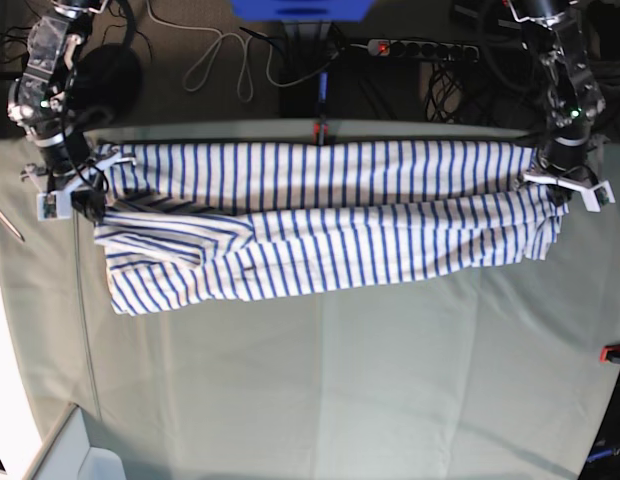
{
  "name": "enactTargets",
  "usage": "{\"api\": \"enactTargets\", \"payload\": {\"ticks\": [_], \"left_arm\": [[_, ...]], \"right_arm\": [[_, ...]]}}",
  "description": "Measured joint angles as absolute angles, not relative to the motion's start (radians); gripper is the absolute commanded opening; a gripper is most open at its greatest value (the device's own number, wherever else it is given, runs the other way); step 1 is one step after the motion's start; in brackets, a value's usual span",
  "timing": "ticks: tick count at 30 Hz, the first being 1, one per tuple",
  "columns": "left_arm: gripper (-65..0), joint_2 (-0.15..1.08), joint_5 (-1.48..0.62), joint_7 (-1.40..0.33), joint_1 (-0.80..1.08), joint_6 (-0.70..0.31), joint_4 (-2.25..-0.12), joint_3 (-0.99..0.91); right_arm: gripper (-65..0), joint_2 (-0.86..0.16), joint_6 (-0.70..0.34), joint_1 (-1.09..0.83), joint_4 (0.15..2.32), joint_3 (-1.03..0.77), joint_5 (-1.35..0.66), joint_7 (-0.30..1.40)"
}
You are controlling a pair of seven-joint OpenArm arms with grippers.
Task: Layout the t-shirt on the table in an organized manner, then fold the t-shirt properly
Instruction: 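Drag the held shirt ends with both grippers toward the robot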
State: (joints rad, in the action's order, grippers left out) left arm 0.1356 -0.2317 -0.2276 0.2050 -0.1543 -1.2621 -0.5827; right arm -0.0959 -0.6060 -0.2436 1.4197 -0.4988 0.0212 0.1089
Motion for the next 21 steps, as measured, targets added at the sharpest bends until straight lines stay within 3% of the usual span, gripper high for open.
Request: {"api": "enactTargets", "payload": {"ticks": [4,13,21], "left_arm": [[-63.8,0.136,-0.232,-0.228,0.204,-0.154,-1.262,-0.580],[-51.5,0.136,-0.232,-0.228,0.204,-0.154,-1.262,-0.581],[-50.8,0.136,-0.232,-0.227,0.204,-0.154,-1.262,-0.582]], "right_arm": [[-65.0,-0.099,-0.606,-0.255,1.417,-0.481,0.023,0.117],[-65.0,-0.103,-0.606,-0.253,1.367,-0.479,0.026,0.117],[-65.0,-0.108,-0.612,-0.324,1.383,-0.482,0.022,0.059]]}}
